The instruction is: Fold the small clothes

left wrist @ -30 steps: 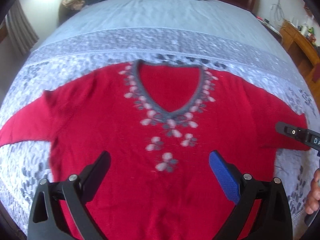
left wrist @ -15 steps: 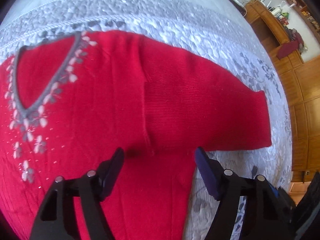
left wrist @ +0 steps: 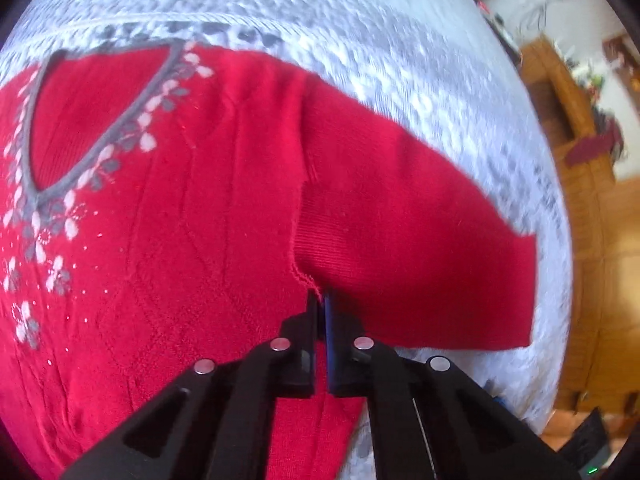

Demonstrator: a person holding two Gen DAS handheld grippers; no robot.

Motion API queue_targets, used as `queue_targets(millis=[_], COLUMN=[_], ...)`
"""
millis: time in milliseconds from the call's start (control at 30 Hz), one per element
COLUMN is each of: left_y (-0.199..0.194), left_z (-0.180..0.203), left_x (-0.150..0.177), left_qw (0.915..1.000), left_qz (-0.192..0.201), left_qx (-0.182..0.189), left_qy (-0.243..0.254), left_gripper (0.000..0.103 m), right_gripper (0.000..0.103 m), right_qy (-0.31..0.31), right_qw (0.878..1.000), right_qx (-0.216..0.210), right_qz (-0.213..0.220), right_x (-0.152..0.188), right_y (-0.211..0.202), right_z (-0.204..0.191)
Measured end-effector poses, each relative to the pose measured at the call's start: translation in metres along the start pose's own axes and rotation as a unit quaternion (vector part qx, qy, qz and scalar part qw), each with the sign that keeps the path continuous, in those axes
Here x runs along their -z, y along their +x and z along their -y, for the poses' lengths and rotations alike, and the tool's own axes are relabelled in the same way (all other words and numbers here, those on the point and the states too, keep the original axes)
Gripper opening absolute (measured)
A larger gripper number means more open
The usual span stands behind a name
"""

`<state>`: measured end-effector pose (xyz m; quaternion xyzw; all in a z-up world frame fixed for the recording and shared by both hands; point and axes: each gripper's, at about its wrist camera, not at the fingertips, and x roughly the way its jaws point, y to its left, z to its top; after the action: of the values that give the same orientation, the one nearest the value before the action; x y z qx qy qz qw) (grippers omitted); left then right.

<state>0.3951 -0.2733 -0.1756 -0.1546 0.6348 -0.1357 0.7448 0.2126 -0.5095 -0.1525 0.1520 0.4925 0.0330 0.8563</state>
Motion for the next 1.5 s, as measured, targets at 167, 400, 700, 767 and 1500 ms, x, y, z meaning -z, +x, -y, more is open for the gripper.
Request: queue_targets(millis=[167,400,700,767,1500], left_y=[-0.043,-0.140,-0.166,-0.159,-0.128], left_z=[-0.002,-0.067,-0.212,-0.232,-0.274], left_x=[-0.003,-0.029,-0.049,-0.047,-0.035], left_qw=[0.9975,0.9783,0.9551,0.9514,0.9585], left_qz=[0.070,0.189,0.200,0.200,0.166], left_qx=[0.005,-0.083,-0.208,-0.218,-0.225], left_qy=[0.004,0.011,-0.069,-0.085,-0.057], left_gripper=[0.003,0.003,0.003,0.003,0.012], right_gripper=[0.039,0.039,0.044,0.044,0.007], right_qy=[-0.003,-0.014,-0.040,-0.046,0.017], right_qw=[1.000,1.000,0.999,0.999,0.985], right_qx=[0.006,0.010,0.012,0.003,-0.074], right_qz=[-0.007,-0.003,-0.008,-0.010,-0.153], right_x=[0.004,0.006,0.007,0.003,-0.099], right_y=[0.010,0.012,0.017,0.016,0.122], right_z=[-0.001,-0.007,-0.026,-0.035,-0.105])
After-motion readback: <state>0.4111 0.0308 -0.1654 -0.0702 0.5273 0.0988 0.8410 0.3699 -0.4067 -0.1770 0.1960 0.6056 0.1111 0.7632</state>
